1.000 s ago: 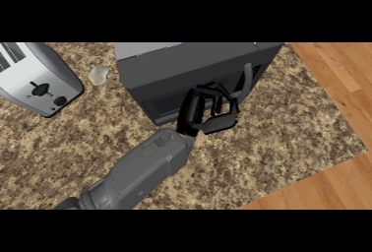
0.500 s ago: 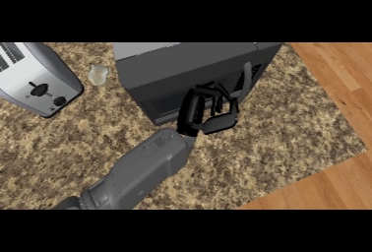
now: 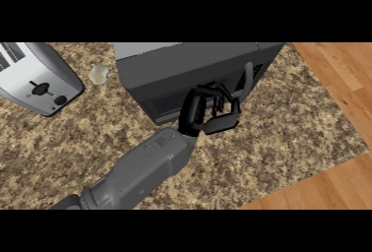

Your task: Pick up the milk, place it into the microwave and close the microwave

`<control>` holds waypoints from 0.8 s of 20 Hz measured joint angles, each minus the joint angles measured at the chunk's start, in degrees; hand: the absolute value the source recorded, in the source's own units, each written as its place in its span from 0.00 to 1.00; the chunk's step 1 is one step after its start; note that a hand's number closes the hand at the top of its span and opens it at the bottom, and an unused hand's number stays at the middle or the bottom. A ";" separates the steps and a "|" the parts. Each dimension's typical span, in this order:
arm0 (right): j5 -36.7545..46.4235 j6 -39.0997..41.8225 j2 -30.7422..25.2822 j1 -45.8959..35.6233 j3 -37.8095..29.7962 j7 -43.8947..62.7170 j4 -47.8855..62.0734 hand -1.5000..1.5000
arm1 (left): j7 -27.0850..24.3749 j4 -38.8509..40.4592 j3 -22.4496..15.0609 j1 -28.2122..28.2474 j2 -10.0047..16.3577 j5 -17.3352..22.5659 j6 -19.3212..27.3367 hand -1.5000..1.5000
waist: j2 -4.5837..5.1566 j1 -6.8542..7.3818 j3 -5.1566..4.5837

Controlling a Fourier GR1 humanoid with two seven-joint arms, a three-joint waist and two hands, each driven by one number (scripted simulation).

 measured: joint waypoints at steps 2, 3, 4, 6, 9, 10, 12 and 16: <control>-0.70 0.49 -0.21 -0.44 -0.08 0.06 1.10 0.00 | -0.13 0.14 -0.33 -0.22 -0.01 0.42 -0.06 1.00 | 0.03 0.11 0.01; -1.10 0.78 -0.32 -0.60 -0.19 0.04 1.56 0.00 | -0.31 0.22 -0.37 -0.23 0.00 0.63 0.03 1.00 | -0.01 0.03 0.02; -1.35 0.98 -0.55 -0.86 -0.26 0.13 2.04 0.00 | -0.42 0.28 -0.53 -0.34 -0.01 0.82 0.02 1.00 | 0.02 0.09 0.01; -1.89 1.34 -0.72 -1.28 -0.40 0.06 2.93 0.00 | -0.56 0.44 -0.84 -0.53 -0.01 1.26 -0.09 1.00 | 0.02 0.17 0.02; -2.71 1.88 -1.25 -1.94 -0.66 0.16 4.30 0.00 | -0.92 0.58 -1.19 -0.77 -0.01 1.83 -0.15 1.00 | 0.08 0.26 0.05; -2.94 2.03 -1.46 -2.17 -0.75 0.22 4.82 0.00 | -1.08 0.62 -1.34 -0.84 0.00 1.96 -0.15 1.00 | 0.11 0.29 0.07; -3.46 2.32 -2.06 -2.72 -1.04 0.38 5.65 0.00 | -1.42 0.70 -1.50 -0.91 0.00 2.35 -0.04 1.00 | 0.12 0.24 0.07; -4.44 2.81 -2.89 -3.79 -1.26 0.80 7.33 0.00 | -1.67 0.87 -2.06 -1.28 -0.01 3.13 0.00 1.00 | 0.19 0.41 0.10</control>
